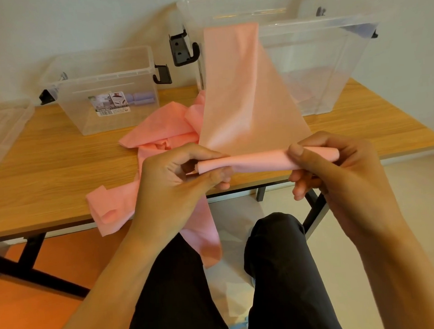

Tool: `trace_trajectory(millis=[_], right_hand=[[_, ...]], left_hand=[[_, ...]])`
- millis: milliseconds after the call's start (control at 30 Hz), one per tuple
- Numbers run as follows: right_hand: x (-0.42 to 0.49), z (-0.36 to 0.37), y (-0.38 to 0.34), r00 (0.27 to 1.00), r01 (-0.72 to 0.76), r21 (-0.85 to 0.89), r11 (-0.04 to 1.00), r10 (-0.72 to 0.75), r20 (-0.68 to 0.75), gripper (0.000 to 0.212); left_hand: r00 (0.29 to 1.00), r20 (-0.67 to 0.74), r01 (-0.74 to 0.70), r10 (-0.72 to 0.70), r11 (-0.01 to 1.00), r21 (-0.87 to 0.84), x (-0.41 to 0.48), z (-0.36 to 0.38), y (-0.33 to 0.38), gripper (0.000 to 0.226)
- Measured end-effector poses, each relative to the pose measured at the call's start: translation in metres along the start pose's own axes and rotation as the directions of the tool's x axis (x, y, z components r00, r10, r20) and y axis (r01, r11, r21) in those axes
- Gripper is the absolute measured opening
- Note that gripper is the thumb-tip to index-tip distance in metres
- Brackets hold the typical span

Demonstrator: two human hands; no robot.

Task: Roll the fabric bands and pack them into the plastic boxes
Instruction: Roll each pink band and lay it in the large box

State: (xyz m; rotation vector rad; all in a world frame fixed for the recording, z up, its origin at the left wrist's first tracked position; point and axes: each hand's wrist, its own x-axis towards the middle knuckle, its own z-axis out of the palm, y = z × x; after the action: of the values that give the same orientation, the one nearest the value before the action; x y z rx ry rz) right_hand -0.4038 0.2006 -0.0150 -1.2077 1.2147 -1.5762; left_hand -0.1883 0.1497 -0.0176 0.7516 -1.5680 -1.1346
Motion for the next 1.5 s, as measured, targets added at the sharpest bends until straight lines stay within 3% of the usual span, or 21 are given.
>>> trace_trajectory(millis=[167, 400, 633, 800, 1000, 1200, 1500], right_hand=[[0.000, -0.001, -0.001, 1.000, -0.007, 0.022, 1.000, 0.006, 0.029, 0.027], [-0.001, -0.004, 0.000, 0.993, -0.015, -0.062, 0.998, 0.022, 0.113, 0.029], [-0.002, -0.003, 0.002, 0.995, -0.031, -0.068, 0.997, 0.037, 0.098, 0.022], [-0.003, -0.002, -0.001, 0.995, -0.022, -0.078, 0.997, 0.030, 0.100, 0.027], [-0.005, -0.005, -0.007, 0.990, 0.004, -0.056, 0.998, 0.004, 0.140, 0.023], [-0.016, -0.006, -0.008, 0.995, 0.054, -0.080, 0.995, -0.046, 0.090, 0.028], [-0.024, -0.007, -0.013, 0.996, 0.050, -0.122, 0.991, -0.041, 0.077, 0.023]], left_hand=[[0.995, 0.074, 0.067, -0.061, 0.994, -0.084, -0.002, 0.001, 0.001, 0.035], [0.998, 0.028, 0.059, -0.057, 0.995, -0.075, -0.004, 0.001, -0.002, 0.026], [0.985, 0.128, 0.128, -0.119, 0.990, -0.062, -0.007, 0.002, 0.001, 0.029], [0.989, 0.104, 0.100, -0.102, 0.995, 0.023, -0.008, 0.001, 0.002, 0.022], [0.987, 0.093, 0.132, -0.134, 0.991, 0.032, -0.011, 0.001, 0.005, 0.021], [0.983, 0.103, 0.150, -0.149, 0.989, -0.004, -0.017, 0.004, 0.009, 0.023], [0.994, -0.066, 0.092, -0.092, 0.996, -0.001, -0.025, 0.009, 0.019, 0.031]])
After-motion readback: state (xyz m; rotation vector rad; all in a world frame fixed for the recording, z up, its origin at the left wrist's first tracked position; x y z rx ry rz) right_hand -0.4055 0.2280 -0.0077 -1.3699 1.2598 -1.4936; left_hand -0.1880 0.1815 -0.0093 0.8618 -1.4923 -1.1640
